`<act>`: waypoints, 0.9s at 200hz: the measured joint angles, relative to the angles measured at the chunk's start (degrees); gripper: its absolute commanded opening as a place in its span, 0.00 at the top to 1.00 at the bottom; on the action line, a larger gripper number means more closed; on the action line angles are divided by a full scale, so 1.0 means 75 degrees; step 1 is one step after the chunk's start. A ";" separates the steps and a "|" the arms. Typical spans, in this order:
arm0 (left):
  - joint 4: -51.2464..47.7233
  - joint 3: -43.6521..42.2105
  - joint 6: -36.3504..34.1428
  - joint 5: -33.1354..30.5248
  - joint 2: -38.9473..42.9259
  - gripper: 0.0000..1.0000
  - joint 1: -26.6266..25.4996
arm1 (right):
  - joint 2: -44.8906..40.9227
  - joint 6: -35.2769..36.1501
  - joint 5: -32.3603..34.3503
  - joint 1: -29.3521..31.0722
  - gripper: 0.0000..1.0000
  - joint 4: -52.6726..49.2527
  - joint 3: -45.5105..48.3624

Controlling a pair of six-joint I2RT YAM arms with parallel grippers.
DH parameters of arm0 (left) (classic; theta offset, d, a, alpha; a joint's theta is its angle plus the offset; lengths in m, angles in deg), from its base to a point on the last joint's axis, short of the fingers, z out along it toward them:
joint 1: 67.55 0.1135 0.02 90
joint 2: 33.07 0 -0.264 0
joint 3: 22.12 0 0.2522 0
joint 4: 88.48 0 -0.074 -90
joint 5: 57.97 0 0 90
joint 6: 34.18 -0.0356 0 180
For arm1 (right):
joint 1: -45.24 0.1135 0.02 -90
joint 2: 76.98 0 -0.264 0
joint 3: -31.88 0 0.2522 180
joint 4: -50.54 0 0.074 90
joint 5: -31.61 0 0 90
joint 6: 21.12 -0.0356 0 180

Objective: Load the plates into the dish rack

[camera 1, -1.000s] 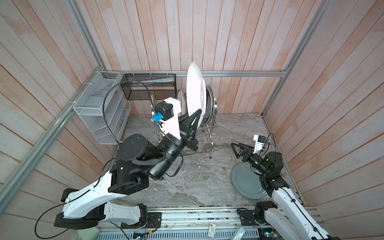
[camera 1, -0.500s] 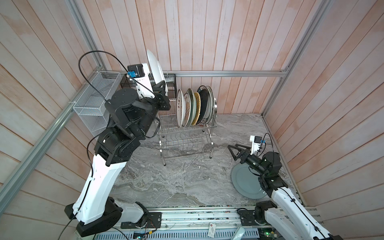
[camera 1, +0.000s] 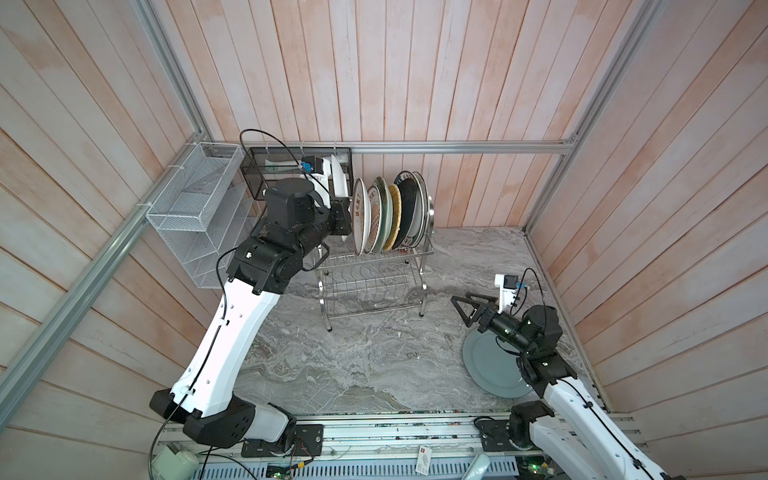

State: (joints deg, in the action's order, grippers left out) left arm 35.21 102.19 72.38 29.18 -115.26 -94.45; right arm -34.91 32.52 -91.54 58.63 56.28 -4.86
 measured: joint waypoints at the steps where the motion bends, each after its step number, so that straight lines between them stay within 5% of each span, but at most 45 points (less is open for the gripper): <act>1: 0.0003 -0.0009 0.0000 0.0006 0.0000 1.00 0.0003 | 0.0000 0.0000 0.0000 0.0000 0.02 -0.0003 0.0000; 180: 0.0414 -0.1314 0.0341 0.0286 -0.0015 1.00 0.0166 | -0.0140 -0.0003 0.0003 0.0157 0.02 -0.0210 0.0000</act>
State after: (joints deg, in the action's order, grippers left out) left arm 38.32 92.33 74.93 31.32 -115.37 -93.20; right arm -35.96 32.50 -91.51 59.81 54.71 -4.86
